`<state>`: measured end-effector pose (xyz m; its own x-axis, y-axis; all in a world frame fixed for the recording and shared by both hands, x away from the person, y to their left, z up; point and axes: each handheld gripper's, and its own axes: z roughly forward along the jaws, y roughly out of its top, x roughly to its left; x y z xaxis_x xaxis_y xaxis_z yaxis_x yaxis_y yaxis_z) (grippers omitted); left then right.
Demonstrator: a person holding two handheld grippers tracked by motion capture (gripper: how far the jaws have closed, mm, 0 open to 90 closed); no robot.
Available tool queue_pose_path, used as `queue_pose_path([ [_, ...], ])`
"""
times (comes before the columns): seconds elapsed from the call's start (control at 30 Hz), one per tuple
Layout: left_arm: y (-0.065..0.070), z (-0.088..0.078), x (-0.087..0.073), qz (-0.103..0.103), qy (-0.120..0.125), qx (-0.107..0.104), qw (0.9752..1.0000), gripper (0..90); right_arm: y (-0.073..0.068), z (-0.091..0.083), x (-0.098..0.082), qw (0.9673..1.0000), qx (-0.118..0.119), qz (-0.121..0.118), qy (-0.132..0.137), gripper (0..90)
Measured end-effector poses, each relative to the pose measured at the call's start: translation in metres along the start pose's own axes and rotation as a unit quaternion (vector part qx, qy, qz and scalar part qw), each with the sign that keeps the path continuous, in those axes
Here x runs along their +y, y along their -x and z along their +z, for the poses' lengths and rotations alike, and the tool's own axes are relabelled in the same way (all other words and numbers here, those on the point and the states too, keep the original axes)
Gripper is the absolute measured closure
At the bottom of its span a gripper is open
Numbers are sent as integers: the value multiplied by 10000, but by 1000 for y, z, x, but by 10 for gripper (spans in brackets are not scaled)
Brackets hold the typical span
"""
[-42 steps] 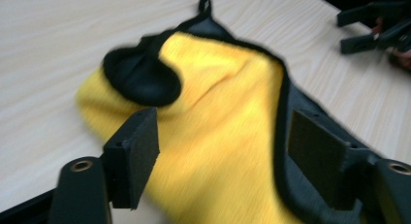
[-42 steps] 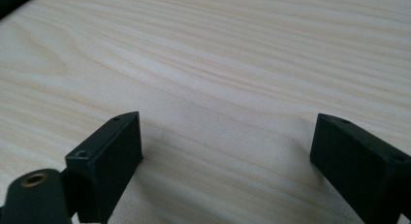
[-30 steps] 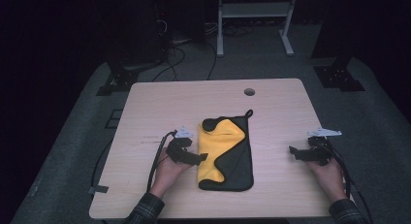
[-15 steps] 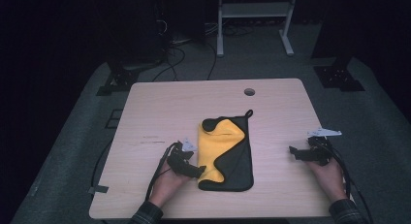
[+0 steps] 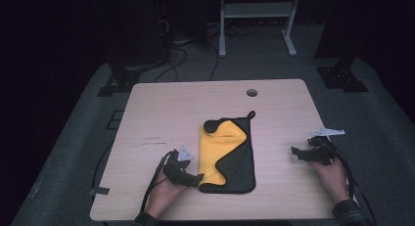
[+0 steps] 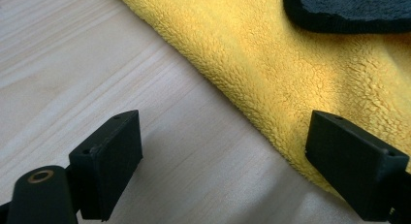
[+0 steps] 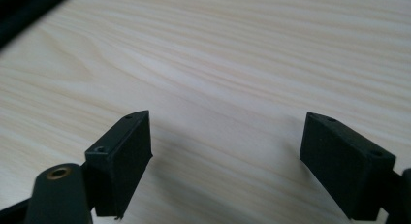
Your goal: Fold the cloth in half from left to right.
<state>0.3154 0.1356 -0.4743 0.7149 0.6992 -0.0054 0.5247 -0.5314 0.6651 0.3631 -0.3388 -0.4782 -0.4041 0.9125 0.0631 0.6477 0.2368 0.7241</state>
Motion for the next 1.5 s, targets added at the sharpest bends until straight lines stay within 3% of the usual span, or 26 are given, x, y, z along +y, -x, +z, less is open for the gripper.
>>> queue_pose_path([
  [0.17, -1, 1, -1, 15, 32, 3, 10000, 88, -10, -2, 11, 9996, 188, -206, 2, 201],
  [0.43, -4, 3, -4, 1, 135, 18, 9999, 15, -32, 1, 44, 9969, 634, -429, 207, 214],
  [0.63, -7, 5, -7, 64, 269, -32, 9996, 0, -49, 9, 73, 9925, 991, -614, 361, 244],
  [0.8, -8, 5, -8, 92, 358, -76, 9993, 0, -59, 16, 85, 9900, 1171, -687, 388, 295],
  [0.87, -8, 5, -8, 93, 356, -74, 9993, 0, -65, 21, 92, 9876, 1270, -762, 520, 361],
  [0.93, -8, 5, -8, 103, 359, -69, 9993, 0, -69, 25, 98, 9862, 1379, -803, 438, 364],
  [1.1, -8, 6, -8, 95, 360, -74, 9993, 0, -74, 32, 109, 9829, 1565, -790, 565, 414],
  [1.4, -8, 5, -8, 100, 352, -74, 9993, 0, -92, 71, 140, 9790, 1744, -957, 452, 443],
  [1.5, -8, 6, -8, 81, 377, -74, 9992, 0, -102, 91, 147, 9774, 1802, -1003, 462, 463],
])
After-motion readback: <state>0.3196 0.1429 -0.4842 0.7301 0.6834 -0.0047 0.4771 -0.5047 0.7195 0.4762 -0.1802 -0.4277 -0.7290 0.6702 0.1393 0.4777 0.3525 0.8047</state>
